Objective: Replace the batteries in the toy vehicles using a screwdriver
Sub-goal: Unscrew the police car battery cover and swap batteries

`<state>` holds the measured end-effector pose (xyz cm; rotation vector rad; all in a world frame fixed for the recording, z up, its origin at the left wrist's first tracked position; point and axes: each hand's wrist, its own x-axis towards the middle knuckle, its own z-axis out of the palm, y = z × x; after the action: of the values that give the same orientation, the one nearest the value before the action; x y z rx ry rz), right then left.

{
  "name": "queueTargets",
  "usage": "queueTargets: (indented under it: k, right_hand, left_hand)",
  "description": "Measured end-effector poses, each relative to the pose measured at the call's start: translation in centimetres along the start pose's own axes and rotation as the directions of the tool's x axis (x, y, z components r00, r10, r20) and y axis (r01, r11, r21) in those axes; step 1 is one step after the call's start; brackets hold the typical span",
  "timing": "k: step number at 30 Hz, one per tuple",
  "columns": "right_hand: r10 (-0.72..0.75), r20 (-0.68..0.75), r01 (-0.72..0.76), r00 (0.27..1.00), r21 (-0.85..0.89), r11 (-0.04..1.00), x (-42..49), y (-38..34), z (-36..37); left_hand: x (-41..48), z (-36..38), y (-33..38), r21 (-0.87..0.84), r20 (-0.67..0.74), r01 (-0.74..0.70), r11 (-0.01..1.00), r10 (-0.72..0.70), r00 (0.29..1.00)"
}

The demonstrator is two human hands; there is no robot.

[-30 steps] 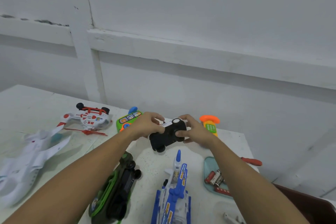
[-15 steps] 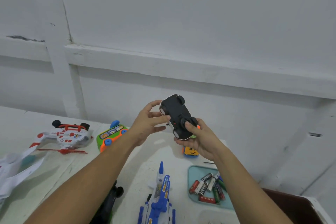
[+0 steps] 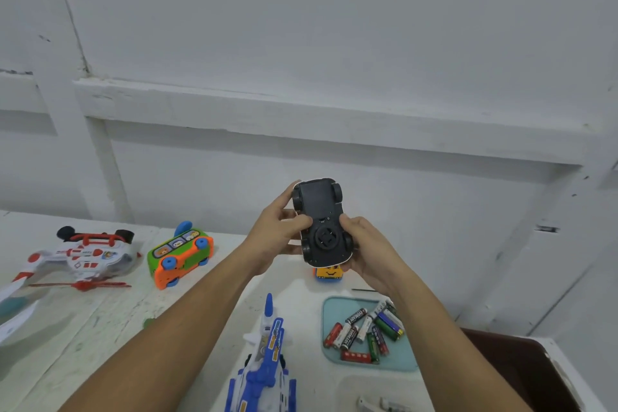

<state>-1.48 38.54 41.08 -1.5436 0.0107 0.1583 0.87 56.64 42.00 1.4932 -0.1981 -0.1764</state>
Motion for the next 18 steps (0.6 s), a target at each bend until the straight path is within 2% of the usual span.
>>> queueTargets:
  k: [6, 11, 15, 18]
  right_hand:
    - [0.011, 0.021, -0.012, 1.0, 0.07, 0.997, -0.4, 0.2, -1.2]
    - [0.088, 0.083, -0.098, 0.993, 0.126, 0.987, 0.1, 0.6, -2.1]
    - [0.182, 0.164, -0.179, 0.97, -0.031, 0.983, 0.3, 0.6, -4.1]
    - [0.228, 0.046, -0.208, 0.973, -0.269, 0.941, 1.3, 1.5, -6.9]
  left_hand:
    - [0.2, 0.7, -1.2, -0.024, 0.001, 0.068, 0.997, -0.068, 0.998]
    - [0.4, 1.4, -2.2, -0.057, 0.026, 0.151, 0.987, -0.149, 0.988]
    - [0.6, 1.6, -3.0, -0.053, 0.022, 0.2, 0.978, -0.199, 0.98]
    - [0.7, 1.5, -3.5, -0.068, 0.015, 0.215, 0.974, -0.215, 0.977]
